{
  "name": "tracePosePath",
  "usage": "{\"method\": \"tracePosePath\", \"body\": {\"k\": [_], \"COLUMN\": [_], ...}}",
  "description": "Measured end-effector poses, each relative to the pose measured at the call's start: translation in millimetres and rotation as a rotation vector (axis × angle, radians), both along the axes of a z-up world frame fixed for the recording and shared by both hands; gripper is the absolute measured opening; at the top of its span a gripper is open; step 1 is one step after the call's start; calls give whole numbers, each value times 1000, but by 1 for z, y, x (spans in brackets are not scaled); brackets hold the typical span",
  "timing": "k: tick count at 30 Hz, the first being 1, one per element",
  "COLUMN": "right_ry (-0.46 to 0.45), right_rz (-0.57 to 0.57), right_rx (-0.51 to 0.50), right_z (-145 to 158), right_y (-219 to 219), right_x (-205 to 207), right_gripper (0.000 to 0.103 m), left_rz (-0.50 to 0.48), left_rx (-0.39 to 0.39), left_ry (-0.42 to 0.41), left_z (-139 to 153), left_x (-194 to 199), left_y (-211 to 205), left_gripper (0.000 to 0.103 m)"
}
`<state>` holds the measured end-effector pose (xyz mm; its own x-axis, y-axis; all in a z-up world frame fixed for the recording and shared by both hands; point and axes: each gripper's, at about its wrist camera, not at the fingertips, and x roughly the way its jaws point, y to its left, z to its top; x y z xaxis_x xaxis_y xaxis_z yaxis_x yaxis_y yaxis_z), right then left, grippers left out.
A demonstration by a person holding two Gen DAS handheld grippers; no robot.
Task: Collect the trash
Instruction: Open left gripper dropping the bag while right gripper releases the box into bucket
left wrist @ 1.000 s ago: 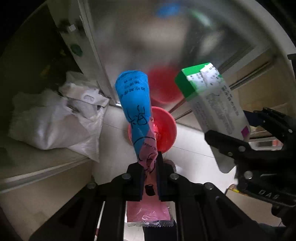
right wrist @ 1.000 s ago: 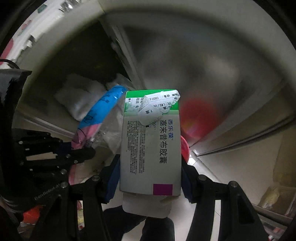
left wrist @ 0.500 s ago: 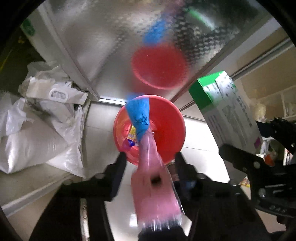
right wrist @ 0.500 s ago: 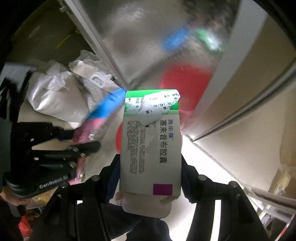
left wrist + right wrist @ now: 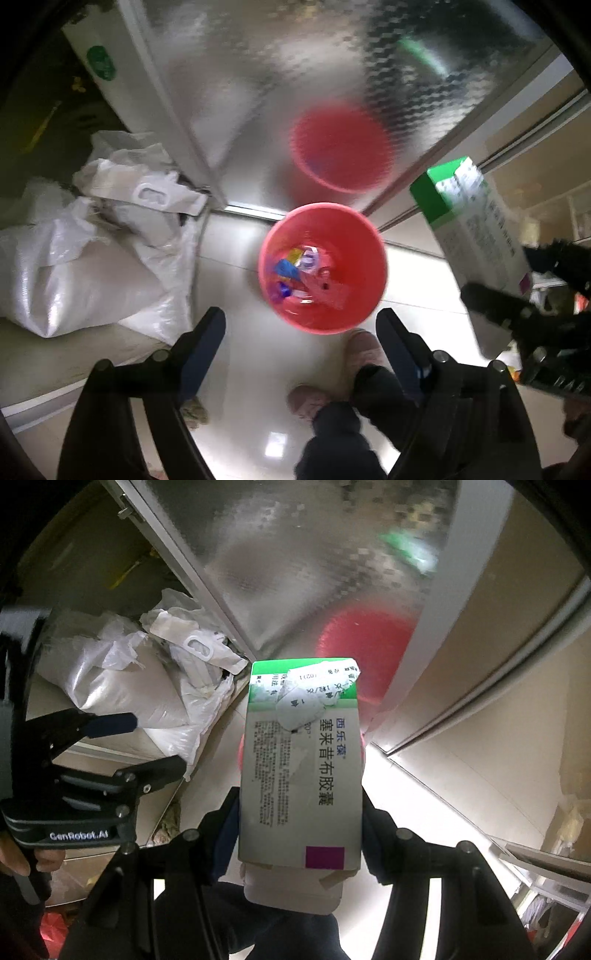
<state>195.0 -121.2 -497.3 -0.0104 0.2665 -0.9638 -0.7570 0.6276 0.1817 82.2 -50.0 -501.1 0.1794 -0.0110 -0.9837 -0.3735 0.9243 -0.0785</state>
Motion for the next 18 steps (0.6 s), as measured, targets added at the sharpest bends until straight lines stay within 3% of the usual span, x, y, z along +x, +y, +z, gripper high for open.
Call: {"method": "tracePosePath", "body": {"k": [2,5,6,14,15,16,18], "right_ry": [0,-6,-7,-1,-9,-16,-24], "right_rz": [11,37,45,97,98,97,101], "right_rx": [4,3,-1,-18,-21,-24,-21], "right_z": [1,-2,-5,-18,-19,-20,-22], "right_y": [0,2,3,11,13,14,16], "right_x": [0,-4,-5,-8,-8,-8,-8], "right_gripper": [55,55,55,59,69,87,98], "left_rz": [-1,15,20,56,57,61,66], "left_rx": [6,3,0,22,24,32,46], "left_ry": [-1,-5,-4,-3,-2,1,2], "left_z": [-3,-7,-8,-9,-10,-9,-7], "left_x": [-6,-13,-14,-26,-28,-29,-32], "left_y": [4,10,12,21,22,23,25], "left_gripper": [93,97,103,103,103,103,103]}}
